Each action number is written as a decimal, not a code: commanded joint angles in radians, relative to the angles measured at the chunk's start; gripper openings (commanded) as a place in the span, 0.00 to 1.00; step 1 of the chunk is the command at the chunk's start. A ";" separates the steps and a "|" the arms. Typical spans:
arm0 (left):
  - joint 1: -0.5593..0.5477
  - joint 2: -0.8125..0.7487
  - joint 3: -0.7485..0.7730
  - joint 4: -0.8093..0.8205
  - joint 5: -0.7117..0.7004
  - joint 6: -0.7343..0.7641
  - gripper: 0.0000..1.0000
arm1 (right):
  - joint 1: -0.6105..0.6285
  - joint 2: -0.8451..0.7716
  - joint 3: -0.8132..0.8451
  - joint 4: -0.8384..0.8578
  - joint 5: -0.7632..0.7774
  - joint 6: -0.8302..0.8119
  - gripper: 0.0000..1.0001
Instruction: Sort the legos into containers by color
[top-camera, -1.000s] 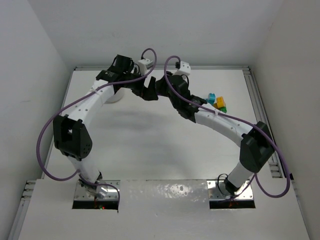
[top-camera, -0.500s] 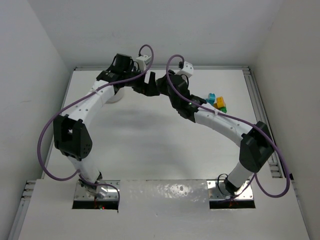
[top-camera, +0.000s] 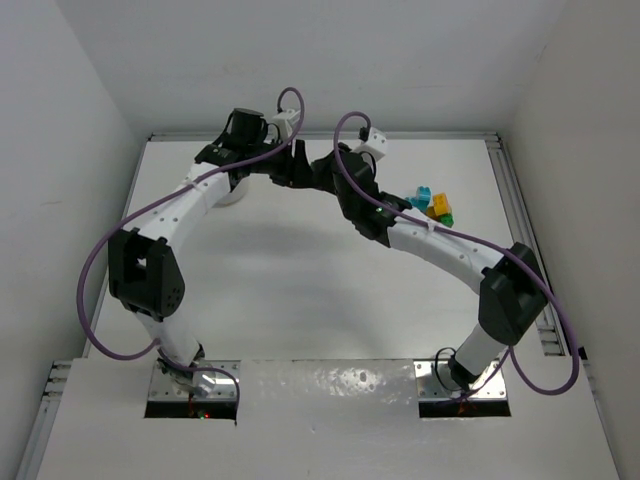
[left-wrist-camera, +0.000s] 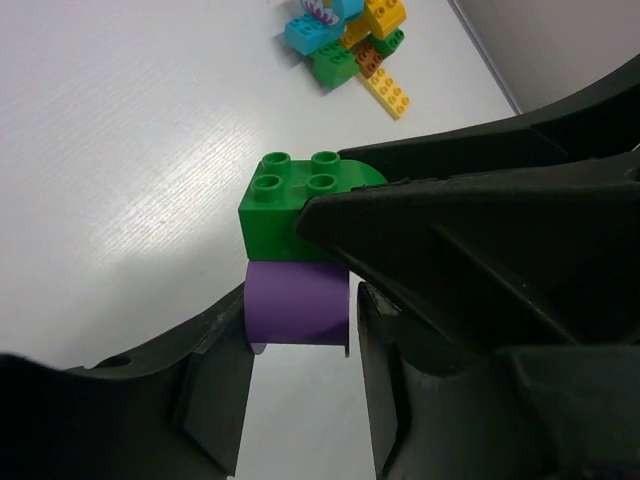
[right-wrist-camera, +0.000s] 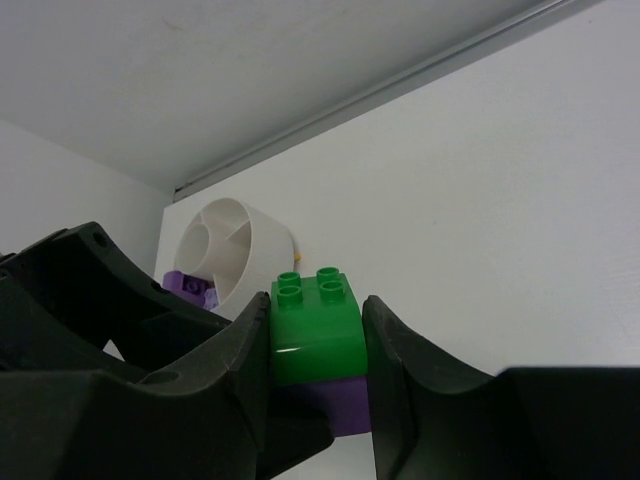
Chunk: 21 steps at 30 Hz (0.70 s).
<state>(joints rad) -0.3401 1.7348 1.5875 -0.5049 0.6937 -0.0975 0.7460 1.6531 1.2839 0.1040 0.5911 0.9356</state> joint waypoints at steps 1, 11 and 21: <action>-0.017 -0.003 0.025 0.075 0.059 -0.021 0.39 | 0.018 -0.016 -0.008 0.043 -0.036 0.017 0.00; -0.016 -0.009 0.008 0.042 -0.006 0.001 0.00 | 0.016 -0.035 -0.032 0.060 -0.016 -0.004 0.00; 0.009 -0.040 -0.021 -0.208 -0.298 0.337 0.00 | -0.097 -0.113 -0.090 0.000 0.096 -0.080 0.00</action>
<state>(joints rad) -0.3504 1.7351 1.5768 -0.6460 0.5133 0.1108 0.7063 1.6073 1.2026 0.1078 0.6296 0.8848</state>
